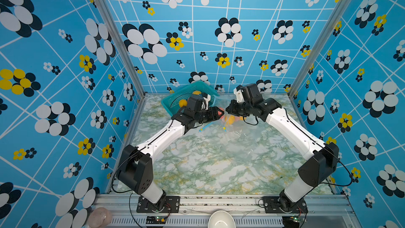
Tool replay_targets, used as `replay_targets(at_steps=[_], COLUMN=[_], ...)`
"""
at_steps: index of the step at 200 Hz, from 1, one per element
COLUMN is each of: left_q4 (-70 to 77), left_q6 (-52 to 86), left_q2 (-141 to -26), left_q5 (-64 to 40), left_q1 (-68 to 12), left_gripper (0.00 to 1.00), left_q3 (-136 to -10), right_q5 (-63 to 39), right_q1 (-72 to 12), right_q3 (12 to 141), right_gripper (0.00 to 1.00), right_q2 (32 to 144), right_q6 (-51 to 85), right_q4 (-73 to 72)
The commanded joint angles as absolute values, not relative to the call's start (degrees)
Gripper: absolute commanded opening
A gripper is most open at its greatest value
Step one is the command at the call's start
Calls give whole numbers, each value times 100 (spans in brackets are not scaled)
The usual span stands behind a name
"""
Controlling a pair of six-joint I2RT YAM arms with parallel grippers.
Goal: Place the peach in a zip-top bag and seal the zipper
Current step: Place the peach in the zipper food storage bag, then adjust the zipper food storage bag in the zipper food storage bag.
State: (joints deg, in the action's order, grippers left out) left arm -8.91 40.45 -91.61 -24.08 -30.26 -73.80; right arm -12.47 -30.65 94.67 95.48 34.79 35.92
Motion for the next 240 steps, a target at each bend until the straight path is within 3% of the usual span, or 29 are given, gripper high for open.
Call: replay_targets(at_steps=[1,44,125,149,172,240], left_q4=[-1058,-1330,-2154,-2490,-2619,-1977], left_q6=[3821,3648,3148,2984,2928,3145], left_q2=[-9335,-9193,-8033,-7791,-7553,-6938], left_q5=[-2250,-2157,-1592,-1403,-1327,-1084], left_q1=[-3143,-3239,-3269,-3311,-3415,-3779], left_gripper=[71,80,79,76,67,54], left_q3=[-7735,-8065,-8101,-8069,-7843,-6754], right_q5=[-1400,-1261,-946,-745,-591,-689], right_q1=[-3098,-3110,-2998,-2943,-2920,-2907], right_q3=[9357,9251,8990,8943,9003,9119], right_gripper=[0,0,0,0,0,0], right_q2=[9382,9351,9350,9281,9229,9380], right_q6=[3577,3621,4000,4235,4364,4460], right_q4=[3409,3321,2918,2731,2622,2525])
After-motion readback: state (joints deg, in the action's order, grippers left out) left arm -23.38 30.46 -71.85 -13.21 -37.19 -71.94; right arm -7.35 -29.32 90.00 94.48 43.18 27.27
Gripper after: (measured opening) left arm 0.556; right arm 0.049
